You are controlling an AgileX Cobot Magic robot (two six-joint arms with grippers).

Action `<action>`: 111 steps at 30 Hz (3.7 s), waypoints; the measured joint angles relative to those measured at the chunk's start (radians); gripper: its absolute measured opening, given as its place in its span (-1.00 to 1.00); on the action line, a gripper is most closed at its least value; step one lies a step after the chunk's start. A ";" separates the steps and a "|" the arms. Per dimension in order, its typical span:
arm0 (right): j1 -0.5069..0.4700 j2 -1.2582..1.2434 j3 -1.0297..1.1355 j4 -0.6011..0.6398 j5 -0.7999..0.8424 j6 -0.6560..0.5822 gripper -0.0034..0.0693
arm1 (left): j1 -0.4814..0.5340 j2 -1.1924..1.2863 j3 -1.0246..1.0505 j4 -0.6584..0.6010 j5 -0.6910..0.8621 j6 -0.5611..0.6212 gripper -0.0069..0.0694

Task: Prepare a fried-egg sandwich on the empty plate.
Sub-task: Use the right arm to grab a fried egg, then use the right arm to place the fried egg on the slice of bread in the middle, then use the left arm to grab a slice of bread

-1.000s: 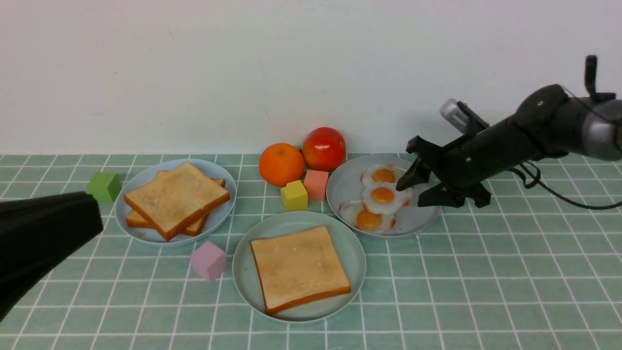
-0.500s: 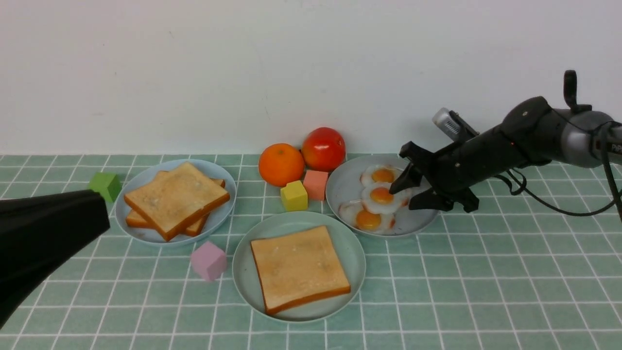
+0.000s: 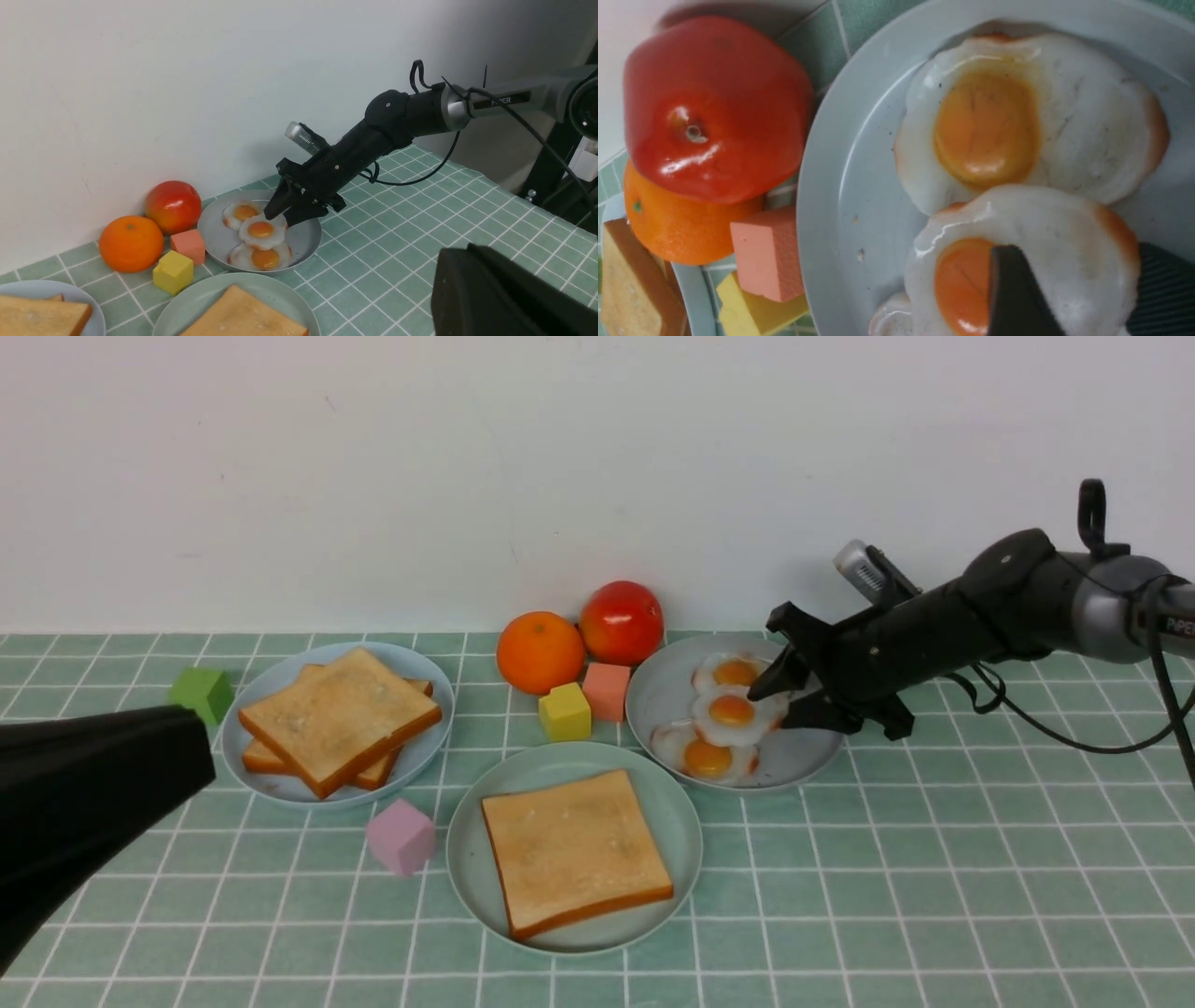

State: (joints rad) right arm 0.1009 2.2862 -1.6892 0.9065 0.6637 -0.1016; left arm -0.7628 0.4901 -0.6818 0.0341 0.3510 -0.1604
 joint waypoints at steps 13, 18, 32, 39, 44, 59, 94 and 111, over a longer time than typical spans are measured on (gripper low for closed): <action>0.000 -0.075 0.000 0.011 0.049 -0.055 -0.68 | 0.000 0.000 0.000 -0.018 0.118 0.000 -0.85; 0.000 -0.183 0.002 -0.006 0.164 -0.102 -0.69 | 0.000 0.000 0.000 -0.011 0.161 0.000 -0.85; 0.292 -0.332 0.235 0.042 0.222 -0.206 -0.69 | 0.000 0.000 0.000 0.069 0.227 0.000 -0.85; 0.309 -0.244 0.238 0.199 0.118 -0.266 -0.69 | 0.000 0.000 0.000 0.069 0.252 0.000 -0.84; 0.309 -0.189 0.238 0.253 0.070 -0.296 -0.69 | 0.000 0.000 0.000 0.069 0.260 0.000 -0.83; 0.279 -0.173 0.238 0.245 0.066 -0.300 0.34 | 0.000 0.000 0.000 0.046 0.284 0.000 -0.79; 0.437 -1.220 0.296 -0.660 0.486 -0.023 -0.89 | 0.454 1.214 -0.587 0.099 0.350 0.190 -0.84; 0.438 -1.223 0.455 -0.630 0.467 -0.023 -0.86 | 0.494 1.497 -0.706 0.267 0.192 0.208 0.20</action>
State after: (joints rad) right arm 0.5385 1.0635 -1.2338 0.2765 1.1306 -0.1247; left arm -0.2684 1.9872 -1.3876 0.3008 0.5427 0.0475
